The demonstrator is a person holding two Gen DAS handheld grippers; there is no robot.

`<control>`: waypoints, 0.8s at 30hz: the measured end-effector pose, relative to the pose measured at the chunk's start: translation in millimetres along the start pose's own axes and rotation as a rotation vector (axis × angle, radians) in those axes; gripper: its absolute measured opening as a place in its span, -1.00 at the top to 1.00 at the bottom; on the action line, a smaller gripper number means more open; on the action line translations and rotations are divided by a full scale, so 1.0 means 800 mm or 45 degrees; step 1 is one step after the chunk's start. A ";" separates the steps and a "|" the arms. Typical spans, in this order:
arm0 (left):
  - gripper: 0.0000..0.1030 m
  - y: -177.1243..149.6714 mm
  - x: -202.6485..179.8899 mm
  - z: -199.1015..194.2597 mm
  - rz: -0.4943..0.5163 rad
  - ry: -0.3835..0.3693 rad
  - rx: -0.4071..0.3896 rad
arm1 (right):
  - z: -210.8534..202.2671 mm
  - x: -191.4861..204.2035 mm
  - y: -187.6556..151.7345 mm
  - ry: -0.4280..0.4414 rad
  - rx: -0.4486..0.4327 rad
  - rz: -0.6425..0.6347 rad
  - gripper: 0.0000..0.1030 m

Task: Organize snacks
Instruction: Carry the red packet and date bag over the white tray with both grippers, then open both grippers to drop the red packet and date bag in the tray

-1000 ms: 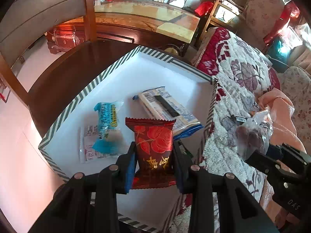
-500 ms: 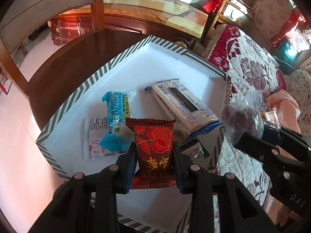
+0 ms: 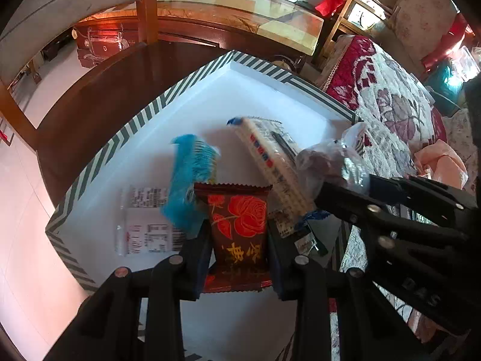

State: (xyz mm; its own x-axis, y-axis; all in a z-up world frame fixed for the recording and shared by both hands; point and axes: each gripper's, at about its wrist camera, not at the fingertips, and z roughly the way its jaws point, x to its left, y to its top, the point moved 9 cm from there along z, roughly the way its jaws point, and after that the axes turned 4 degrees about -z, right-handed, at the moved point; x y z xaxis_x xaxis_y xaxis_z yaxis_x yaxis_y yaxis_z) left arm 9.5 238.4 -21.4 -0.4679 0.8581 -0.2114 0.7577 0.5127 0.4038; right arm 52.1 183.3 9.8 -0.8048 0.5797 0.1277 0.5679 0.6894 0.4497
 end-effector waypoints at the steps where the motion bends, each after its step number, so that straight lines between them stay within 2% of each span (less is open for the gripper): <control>1: 0.30 0.000 0.001 0.002 -0.002 0.003 0.004 | 0.005 -0.002 0.001 -0.008 0.008 0.000 0.36; 14: 0.30 0.011 0.009 0.017 -0.030 0.045 0.011 | 0.029 -0.029 0.015 -0.038 0.010 0.052 0.35; 18: 0.27 0.011 0.010 0.018 -0.037 0.065 0.004 | 0.028 -0.035 0.012 -0.026 0.005 0.092 0.29; 21: 0.11 0.010 0.011 0.019 -0.033 0.097 0.002 | 0.025 -0.040 0.013 -0.039 -0.003 0.107 0.07; 24: -0.08 0.010 0.016 0.019 -0.050 0.105 0.003 | 0.020 -0.041 0.012 -0.028 -0.010 0.133 0.05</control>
State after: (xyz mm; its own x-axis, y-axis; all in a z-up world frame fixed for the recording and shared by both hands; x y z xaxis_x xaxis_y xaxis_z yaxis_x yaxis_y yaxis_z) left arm 16.2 254.1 -34.6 -0.5329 0.8322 -0.1530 0.7391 0.5458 0.3948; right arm 87.2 177.9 -4.0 -0.7373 0.6577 0.1547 0.6470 0.6213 0.4420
